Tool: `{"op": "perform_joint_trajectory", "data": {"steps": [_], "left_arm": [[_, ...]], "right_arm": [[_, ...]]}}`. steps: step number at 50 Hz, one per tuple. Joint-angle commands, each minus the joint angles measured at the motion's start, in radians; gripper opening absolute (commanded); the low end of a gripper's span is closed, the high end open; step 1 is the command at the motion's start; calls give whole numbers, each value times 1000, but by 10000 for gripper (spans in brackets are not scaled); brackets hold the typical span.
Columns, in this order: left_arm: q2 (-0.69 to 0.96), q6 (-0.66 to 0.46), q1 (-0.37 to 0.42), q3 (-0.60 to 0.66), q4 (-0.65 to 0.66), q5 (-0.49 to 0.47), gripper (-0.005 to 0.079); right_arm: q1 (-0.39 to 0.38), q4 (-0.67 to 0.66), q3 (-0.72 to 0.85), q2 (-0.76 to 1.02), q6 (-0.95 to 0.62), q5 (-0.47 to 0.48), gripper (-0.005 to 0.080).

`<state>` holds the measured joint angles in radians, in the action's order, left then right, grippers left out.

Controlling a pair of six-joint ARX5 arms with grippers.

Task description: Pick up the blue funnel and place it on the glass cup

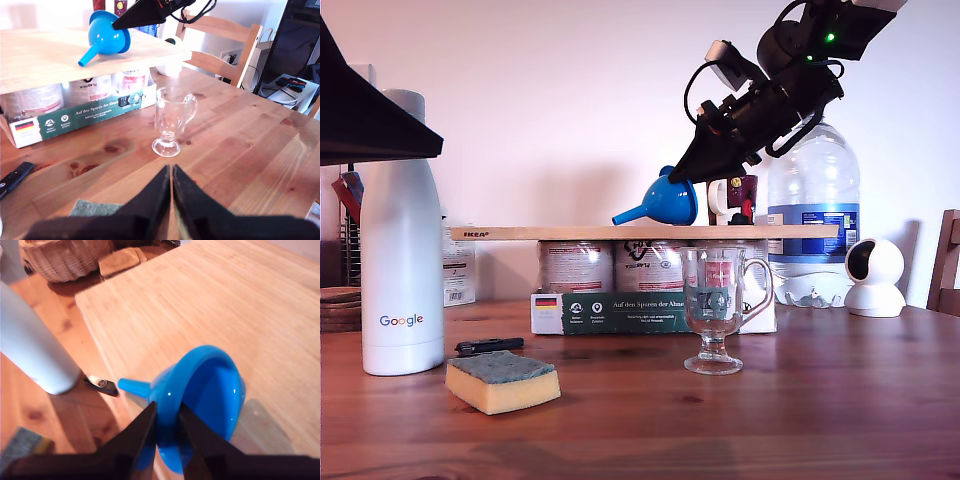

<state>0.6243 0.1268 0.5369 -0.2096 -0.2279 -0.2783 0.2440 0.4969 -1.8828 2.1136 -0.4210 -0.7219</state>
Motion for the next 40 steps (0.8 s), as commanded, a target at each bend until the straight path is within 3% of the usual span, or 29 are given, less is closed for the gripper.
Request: {"op": "perform_joint_trajectory", "data": {"steps": [1,40], "left_arm": [[4,-4,3,17,-5,-1,-24],[4,-5,3,17,-4,-1,-24]], "right_arm": [[5,14,7,-3,-21,12,-13],[11,172,7,-141,-85,103,-13]]}}
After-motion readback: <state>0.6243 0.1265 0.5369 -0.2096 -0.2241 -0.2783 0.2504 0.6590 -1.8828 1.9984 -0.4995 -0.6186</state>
